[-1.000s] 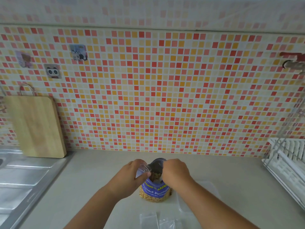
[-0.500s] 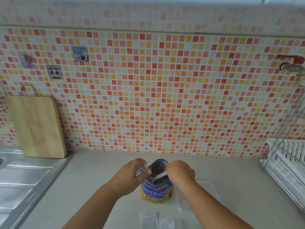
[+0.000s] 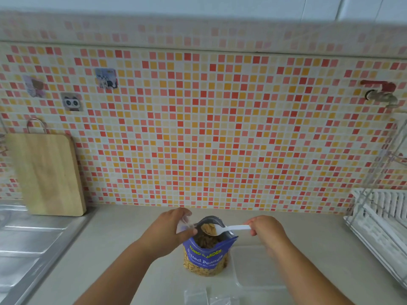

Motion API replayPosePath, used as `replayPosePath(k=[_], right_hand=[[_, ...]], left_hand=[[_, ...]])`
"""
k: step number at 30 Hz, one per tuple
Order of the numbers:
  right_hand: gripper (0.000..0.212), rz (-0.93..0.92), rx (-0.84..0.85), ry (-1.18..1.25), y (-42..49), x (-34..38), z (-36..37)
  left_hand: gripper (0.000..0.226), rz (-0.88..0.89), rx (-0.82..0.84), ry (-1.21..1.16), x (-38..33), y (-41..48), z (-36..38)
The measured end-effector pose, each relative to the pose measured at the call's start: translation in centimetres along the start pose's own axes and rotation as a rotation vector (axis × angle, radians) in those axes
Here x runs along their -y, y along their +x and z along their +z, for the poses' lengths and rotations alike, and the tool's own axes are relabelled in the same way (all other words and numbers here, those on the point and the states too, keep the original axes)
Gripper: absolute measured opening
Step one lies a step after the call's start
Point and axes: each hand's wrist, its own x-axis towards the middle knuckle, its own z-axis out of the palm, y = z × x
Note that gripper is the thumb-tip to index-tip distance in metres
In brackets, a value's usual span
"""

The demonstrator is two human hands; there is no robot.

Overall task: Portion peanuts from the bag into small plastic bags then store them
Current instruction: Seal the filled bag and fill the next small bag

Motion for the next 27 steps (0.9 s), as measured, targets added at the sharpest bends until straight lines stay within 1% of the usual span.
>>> replayPosePath(k=[2, 5, 9, 14, 15, 17, 19, 21, 22, 24, 25, 26, 27], right_hand=[[0.044, -0.010, 0.043, -0.106, -0.5, 0.1, -1.1], [0.046, -0.014, 0.045, -0.157, -0.8, 0.3, -2.5], [0.046, -0.053, 0.019, -0.230, -0.6, 0.9, -3.2], [0.047, -0.131, -0.033, -0.337, -1.4, 2.0, -3.2], [0.046, -0.148, -0.076, -0.313, -1.7, 2.3, -3.2], [0.040, -0.238, -0.196, -0.204, -2.3, 2.9, -3.0], [0.030, -0.420, -0.287, -0.055, -3.7, 3.6, -2.8], [0.028, -0.649, -0.415, -0.082, -5.5, 4.6, -2.9], [0.028, -0.742, -0.485, -0.145, -6.3, 4.9, -3.1], [0.026, -0.882, -0.664, -0.212, -7.7, 5.0, -3.8], [0.025, -0.921, -0.776, -0.243, -8.1, 4.6, -4.4], [0.023, -0.917, -0.869, -0.240, -8.4, 4.2, -5.0], [0.022, -0.875, -0.929, -0.216, -8.5, 3.6, -5.4]], left_hand=[[0.053, 0.021, 0.024, 0.082, -0.3, 0.1, 0.2], [0.057, 0.044, 0.046, 0.180, -0.7, 0.6, 0.6], [0.061, 0.083, 0.057, 0.270, -1.1, 1.3, 1.0], [0.059, 0.114, 0.066, 0.309, -2.0, 1.9, 1.7], [0.058, 0.118, 0.067, 0.318, -2.2, 2.0, 1.8], [0.055, 0.114, 0.057, 0.319, -2.6, 2.3, 2.1], [0.052, 0.102, 0.024, 0.275, -2.9, 2.5, 2.4], [0.051, 0.087, -0.015, 0.181, -3.2, 2.5, 2.6], [0.051, 0.077, -0.032, 0.125, -3.3, 2.4, 2.7], [0.048, 0.050, -0.076, 0.004, -3.1, 2.3, 2.6], [0.044, 0.039, -0.108, -0.056, -3.0, 2.3, 2.4], [0.040, 0.028, -0.136, -0.107, -2.7, 2.3, 2.1], [0.036, 0.017, -0.156, -0.145, -2.5, 2.4, 1.9]])
